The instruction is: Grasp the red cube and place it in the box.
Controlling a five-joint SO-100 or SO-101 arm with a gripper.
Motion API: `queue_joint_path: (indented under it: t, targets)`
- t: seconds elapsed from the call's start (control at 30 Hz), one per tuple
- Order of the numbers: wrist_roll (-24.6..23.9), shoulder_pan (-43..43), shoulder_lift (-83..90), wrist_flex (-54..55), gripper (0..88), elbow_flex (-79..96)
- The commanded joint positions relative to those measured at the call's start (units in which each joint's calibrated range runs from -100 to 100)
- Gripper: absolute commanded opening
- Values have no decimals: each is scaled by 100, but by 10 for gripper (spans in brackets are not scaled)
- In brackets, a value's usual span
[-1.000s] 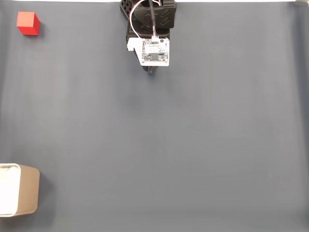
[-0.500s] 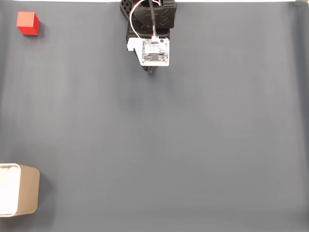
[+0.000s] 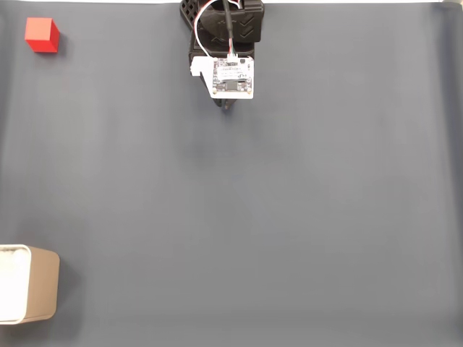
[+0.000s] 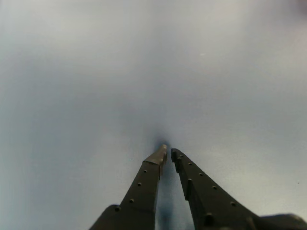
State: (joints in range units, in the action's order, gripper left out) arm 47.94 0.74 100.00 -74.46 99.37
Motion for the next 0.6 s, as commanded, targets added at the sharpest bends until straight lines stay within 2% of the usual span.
queue_joint_path:
  t: [0.0,0.57]
  targets:
    - [20,11,-9,-119,3,45]
    - [20,4,-9,-119,3,45]
